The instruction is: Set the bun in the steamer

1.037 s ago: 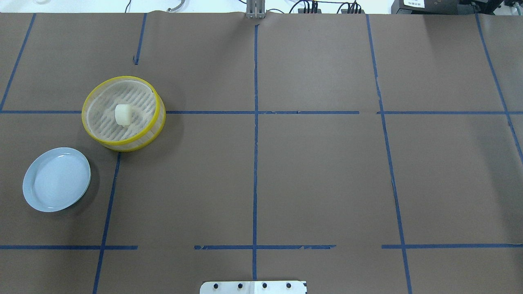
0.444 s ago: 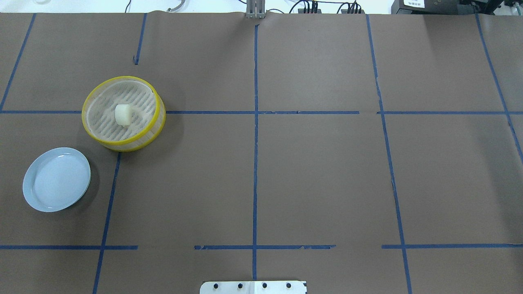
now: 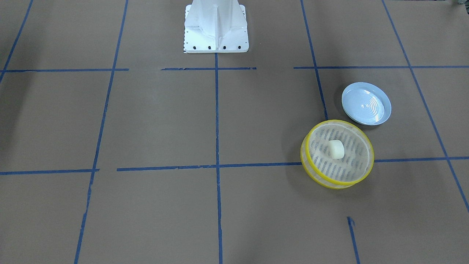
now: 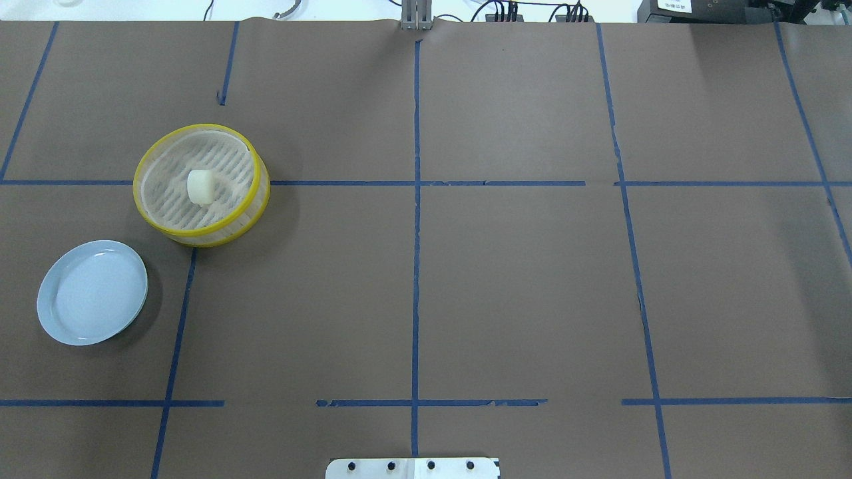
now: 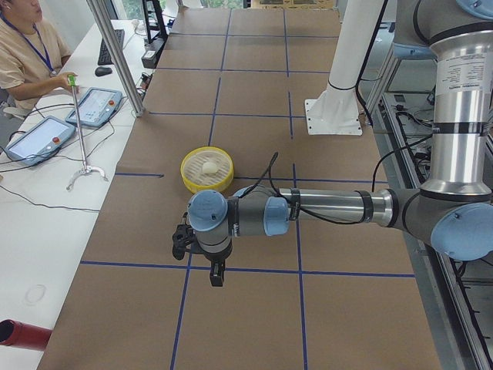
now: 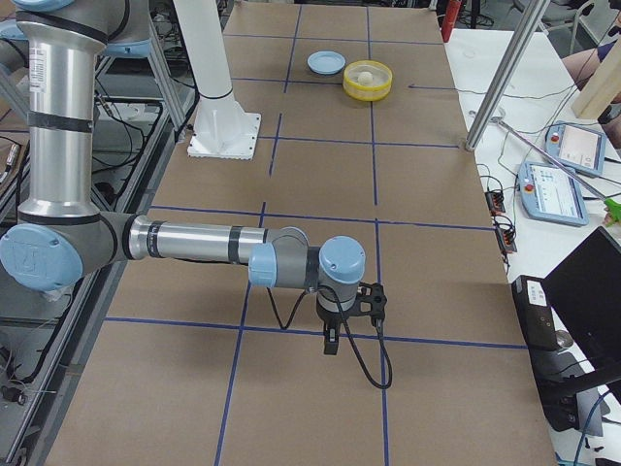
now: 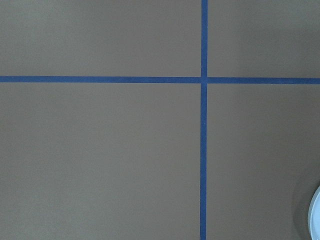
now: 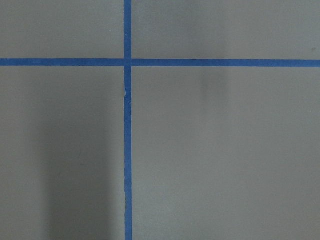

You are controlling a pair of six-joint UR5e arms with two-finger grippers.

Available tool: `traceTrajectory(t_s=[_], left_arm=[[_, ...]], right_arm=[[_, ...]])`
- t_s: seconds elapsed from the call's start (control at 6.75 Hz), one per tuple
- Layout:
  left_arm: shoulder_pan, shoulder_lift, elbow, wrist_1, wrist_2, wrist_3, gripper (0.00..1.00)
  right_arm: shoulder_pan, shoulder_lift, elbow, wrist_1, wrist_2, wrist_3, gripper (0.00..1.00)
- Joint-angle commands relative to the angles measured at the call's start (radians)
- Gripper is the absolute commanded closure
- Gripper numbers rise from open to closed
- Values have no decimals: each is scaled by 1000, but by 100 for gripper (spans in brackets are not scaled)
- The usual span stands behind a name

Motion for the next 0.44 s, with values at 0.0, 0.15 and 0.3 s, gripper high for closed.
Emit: traceTrajectory(t_s=[0.0, 0.15, 0.3], left_arm=[[-1, -5, -16, -19, 1, -6, 0], [-1, -5, -36, -9, 1, -3, 0], [-5, 10, -65, 10, 3, 0, 0]], right_arm=[[0, 0, 0, 0, 0, 0, 0], [0, 0, 0, 0, 0, 0, 0], [0, 0, 0, 0, 0, 0, 0]])
